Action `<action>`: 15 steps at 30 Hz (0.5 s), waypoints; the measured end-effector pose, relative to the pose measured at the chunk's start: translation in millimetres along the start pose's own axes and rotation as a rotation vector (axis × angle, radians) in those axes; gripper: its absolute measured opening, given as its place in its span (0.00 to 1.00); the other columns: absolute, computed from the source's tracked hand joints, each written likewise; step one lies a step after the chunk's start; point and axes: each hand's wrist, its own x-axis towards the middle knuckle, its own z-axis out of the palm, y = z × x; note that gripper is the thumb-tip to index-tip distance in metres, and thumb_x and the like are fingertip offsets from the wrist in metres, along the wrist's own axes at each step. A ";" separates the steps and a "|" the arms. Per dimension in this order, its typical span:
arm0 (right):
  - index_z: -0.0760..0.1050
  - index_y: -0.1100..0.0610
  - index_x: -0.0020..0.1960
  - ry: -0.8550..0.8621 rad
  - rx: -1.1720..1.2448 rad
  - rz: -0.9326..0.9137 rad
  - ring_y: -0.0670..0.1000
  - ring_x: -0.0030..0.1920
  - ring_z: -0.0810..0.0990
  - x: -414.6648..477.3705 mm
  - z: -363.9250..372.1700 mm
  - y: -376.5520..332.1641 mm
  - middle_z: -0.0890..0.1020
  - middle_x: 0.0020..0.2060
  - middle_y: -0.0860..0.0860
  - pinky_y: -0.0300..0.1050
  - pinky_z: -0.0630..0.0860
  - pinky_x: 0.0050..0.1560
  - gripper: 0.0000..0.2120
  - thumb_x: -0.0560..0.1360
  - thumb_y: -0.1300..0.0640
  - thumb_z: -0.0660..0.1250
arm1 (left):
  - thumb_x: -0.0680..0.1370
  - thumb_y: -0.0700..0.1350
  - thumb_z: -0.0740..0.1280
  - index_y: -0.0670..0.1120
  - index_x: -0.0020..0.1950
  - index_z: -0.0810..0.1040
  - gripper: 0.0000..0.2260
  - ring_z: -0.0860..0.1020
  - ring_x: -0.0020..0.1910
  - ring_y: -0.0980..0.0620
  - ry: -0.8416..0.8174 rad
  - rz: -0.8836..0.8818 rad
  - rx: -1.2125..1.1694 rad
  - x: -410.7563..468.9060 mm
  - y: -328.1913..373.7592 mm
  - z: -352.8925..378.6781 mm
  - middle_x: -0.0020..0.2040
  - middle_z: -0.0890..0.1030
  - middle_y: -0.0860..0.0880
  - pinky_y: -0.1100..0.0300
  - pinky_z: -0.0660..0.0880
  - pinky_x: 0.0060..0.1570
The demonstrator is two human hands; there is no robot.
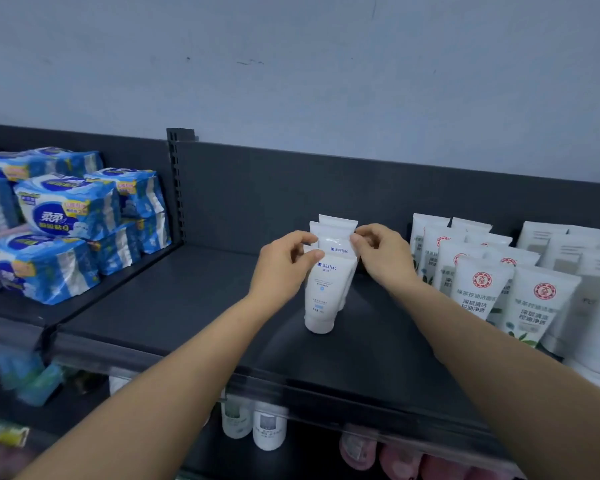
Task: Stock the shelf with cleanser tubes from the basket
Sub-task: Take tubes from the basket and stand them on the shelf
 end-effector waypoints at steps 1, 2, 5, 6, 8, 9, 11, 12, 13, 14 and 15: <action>0.77 0.55 0.59 0.004 -0.012 -0.004 0.49 0.50 0.78 -1.7 -0.5 -2.1 0.81 0.48 0.49 0.43 0.72 0.52 0.12 0.78 0.51 0.64 | 0.76 0.47 0.70 0.51 0.55 0.79 0.08 0.74 0.34 0.55 -0.002 -0.001 0.018 -1.7 2.0 -1.0 0.36 0.76 0.51 0.62 0.73 0.36; 0.77 0.55 0.59 0.011 -0.025 -0.023 0.49 0.51 0.78 -3.5 -1.3 -4.4 0.81 0.50 0.49 0.44 0.72 0.53 0.12 0.79 0.52 0.62 | 0.75 0.47 0.70 0.51 0.57 0.78 0.11 0.75 0.36 0.56 -0.002 0.002 0.043 -3.9 4.6 -2.6 0.37 0.77 0.53 0.64 0.73 0.38; 0.76 0.56 0.60 0.042 -0.088 -0.126 0.52 0.54 0.77 -7.8 -4.1 -14.0 0.80 0.53 0.52 0.49 0.73 0.58 0.13 0.79 0.52 0.61 | 0.75 0.48 0.70 0.52 0.61 0.76 0.15 0.78 0.43 0.58 0.018 0.014 0.122 -10.8 11.3 -10.9 0.42 0.79 0.56 0.64 0.75 0.46; 0.76 0.55 0.61 0.054 -0.113 -0.160 0.53 0.56 0.77 -9.1 -5.1 -18.7 0.79 0.54 0.52 0.50 0.73 0.58 0.14 0.79 0.52 0.61 | 0.76 0.48 0.70 0.52 0.62 0.76 0.15 0.79 0.45 0.58 0.023 0.019 0.157 -13.5 12.9 -15.3 0.44 0.80 0.56 0.62 0.75 0.48; 0.75 0.55 0.63 0.055 -0.162 -0.230 0.54 0.59 0.75 -12.7 -5.2 -29.7 0.78 0.56 0.52 0.50 0.72 0.59 0.15 0.79 0.52 0.61 | 0.76 0.49 0.68 0.50 0.63 0.76 0.16 0.79 0.50 0.56 0.032 0.027 0.275 -19.2 14.3 -26.6 0.49 0.81 0.54 0.59 0.75 0.52; 0.75 0.54 0.64 0.045 -0.191 -0.268 0.54 0.61 0.74 -15.9 -4.3 -36.0 0.78 0.58 0.51 0.51 0.71 0.60 0.16 0.79 0.51 0.61 | 0.77 0.50 0.68 0.50 0.64 0.76 0.16 0.78 0.52 0.55 0.031 0.026 0.349 -22.7 15.0 -33.7 0.51 0.81 0.54 0.59 0.75 0.53; 0.74 0.54 0.65 0.018 -0.267 -0.364 0.55 0.64 0.71 -24.6 -1.2 -48.9 0.78 0.60 0.51 0.52 0.69 0.62 0.17 0.79 0.49 0.62 | 0.78 0.51 0.67 0.49 0.64 0.76 0.16 0.77 0.55 0.54 0.025 0.019 0.507 -30.9 15.4 -49.9 0.55 0.80 0.53 0.57 0.74 0.55; 0.74 0.54 0.65 0.003 -0.307 -0.414 0.56 0.64 0.71 -29.6 1.0 -54.7 0.78 0.61 0.51 0.53 0.68 0.63 0.18 0.78 0.49 0.62 | 0.78 0.51 0.66 0.49 0.64 0.76 0.16 0.77 0.56 0.53 0.019 0.012 0.583 -35.9 15.7 -58.6 0.56 0.80 0.52 0.56 0.74 0.56; 0.74 0.54 0.66 -0.017 -0.339 -0.459 0.56 0.64 0.71 -34.8 4.1 -60.1 0.78 0.61 0.51 0.52 0.68 0.62 0.18 0.78 0.49 0.63 | 0.78 0.51 0.66 0.48 0.64 0.76 0.16 0.77 0.57 0.51 0.010 -0.003 0.652 -41.4 16.0 -67.4 0.58 0.80 0.51 0.54 0.74 0.57; 0.73 0.54 0.66 -0.043 -0.362 -0.498 0.56 0.65 0.71 -40.6 8.2 -65.1 0.78 0.61 0.52 0.51 0.67 0.62 0.19 0.78 0.48 0.63 | 0.78 0.51 0.66 0.48 0.65 0.76 0.17 0.76 0.58 0.50 0.002 -0.020 0.721 -48.0 16.4 -76.7 0.59 0.79 0.50 0.52 0.74 0.57; 0.73 0.54 0.67 -0.072 -0.382 -0.534 0.56 0.65 0.71 -46.6 13.1 -69.8 0.78 0.61 0.52 0.50 0.67 0.62 0.20 0.78 0.48 0.64 | 0.78 0.52 0.66 0.47 0.66 0.75 0.18 0.76 0.59 0.48 -0.010 -0.046 0.789 -55.1 16.5 -86.2 0.61 0.78 0.49 0.51 0.74 0.58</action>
